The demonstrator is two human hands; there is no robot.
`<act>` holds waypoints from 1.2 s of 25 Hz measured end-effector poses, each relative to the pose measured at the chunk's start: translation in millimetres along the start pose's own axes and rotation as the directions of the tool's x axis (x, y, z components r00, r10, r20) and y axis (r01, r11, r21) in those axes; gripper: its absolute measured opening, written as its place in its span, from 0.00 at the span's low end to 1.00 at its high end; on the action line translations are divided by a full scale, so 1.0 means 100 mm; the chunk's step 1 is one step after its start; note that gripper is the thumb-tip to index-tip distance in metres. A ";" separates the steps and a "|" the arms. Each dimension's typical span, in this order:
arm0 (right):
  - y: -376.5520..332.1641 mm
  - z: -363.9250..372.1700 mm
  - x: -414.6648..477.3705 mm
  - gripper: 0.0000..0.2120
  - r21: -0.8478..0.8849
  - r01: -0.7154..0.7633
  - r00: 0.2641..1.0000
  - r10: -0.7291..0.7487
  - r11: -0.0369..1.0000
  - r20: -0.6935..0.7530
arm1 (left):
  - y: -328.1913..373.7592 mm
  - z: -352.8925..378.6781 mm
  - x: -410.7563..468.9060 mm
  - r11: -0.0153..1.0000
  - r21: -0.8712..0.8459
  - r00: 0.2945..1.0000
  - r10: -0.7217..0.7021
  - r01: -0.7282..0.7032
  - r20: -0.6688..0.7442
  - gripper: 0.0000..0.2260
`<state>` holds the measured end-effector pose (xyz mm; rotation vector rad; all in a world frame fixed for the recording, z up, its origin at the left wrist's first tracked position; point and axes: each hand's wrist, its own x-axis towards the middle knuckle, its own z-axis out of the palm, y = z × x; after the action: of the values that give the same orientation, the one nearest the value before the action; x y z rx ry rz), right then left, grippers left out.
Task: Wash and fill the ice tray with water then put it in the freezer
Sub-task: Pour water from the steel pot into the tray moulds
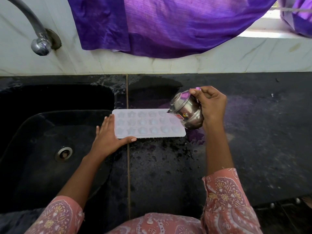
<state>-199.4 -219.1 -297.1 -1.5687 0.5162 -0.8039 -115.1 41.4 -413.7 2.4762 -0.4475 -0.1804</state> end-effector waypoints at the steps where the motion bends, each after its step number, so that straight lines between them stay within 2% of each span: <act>1: 0.00 0.00 0.00 0.07 -0.004 0.002 1.000 -0.002 1.000 0.001 | 0.00 0.00 0.00 1.000 -0.001 1.000 -0.001 0.001 0.000 0.57; 24: 0.03 0.01 0.01 0.07 0.004 -0.024 1.000 0.024 1.000 -0.014 | 0.00 0.00 0.00 1.000 0.004 1.000 -0.006 0.006 -0.003 0.57; 30: 0.05 0.04 -0.01 0.05 0.104 -0.093 0.994 0.098 0.990 -0.039 | -0.01 0.00 0.01 1.000 0.002 1.000 0.000 0.000 -0.008 0.57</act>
<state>-196.6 -216.9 -302.1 -1.4241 0.5690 -0.7811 -114.5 41.6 -414.6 2.4783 -0.4444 -0.1707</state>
